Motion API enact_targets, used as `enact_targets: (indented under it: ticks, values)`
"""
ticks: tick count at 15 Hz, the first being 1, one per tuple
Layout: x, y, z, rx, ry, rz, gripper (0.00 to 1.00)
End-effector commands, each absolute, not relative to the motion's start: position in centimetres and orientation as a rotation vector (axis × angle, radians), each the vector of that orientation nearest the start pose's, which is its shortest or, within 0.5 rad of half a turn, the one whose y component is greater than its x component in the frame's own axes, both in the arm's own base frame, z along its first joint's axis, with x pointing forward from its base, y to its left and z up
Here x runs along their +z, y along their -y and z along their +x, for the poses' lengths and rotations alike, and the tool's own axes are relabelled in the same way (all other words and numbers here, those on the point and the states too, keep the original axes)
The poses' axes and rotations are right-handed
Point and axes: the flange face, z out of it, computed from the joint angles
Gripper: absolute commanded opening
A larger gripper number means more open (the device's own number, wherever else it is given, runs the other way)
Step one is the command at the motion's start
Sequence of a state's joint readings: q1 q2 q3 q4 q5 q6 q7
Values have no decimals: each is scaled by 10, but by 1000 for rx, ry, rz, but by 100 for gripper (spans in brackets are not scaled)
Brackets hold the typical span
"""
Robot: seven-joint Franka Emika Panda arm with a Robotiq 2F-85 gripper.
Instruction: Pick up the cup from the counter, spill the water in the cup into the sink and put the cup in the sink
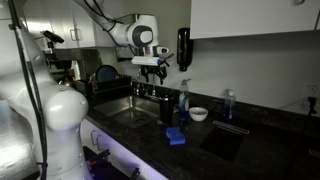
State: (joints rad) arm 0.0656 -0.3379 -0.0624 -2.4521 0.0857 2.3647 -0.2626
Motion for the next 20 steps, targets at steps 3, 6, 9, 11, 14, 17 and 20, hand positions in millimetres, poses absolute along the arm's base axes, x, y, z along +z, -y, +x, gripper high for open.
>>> enact_targets:
  ticks: [3, 6, 9, 11, 14, 17, 20]
  values:
    - [414, -10, 470, -366, 557, -3000, 100]
    - [400, -4, 476, -316, 627, -3051, 100]
    - [387, 1, 479, -275, 696, -3116, 100]
    - [378, 6, 481, -254, 725, -3147, 100]
    - [365, 13, 483, -206, 726, -3171, 100]
    - [355, 16, 484, -161, 701, -3187, 75]
    - [351, 19, 485, -140, 666, -3208, 60]
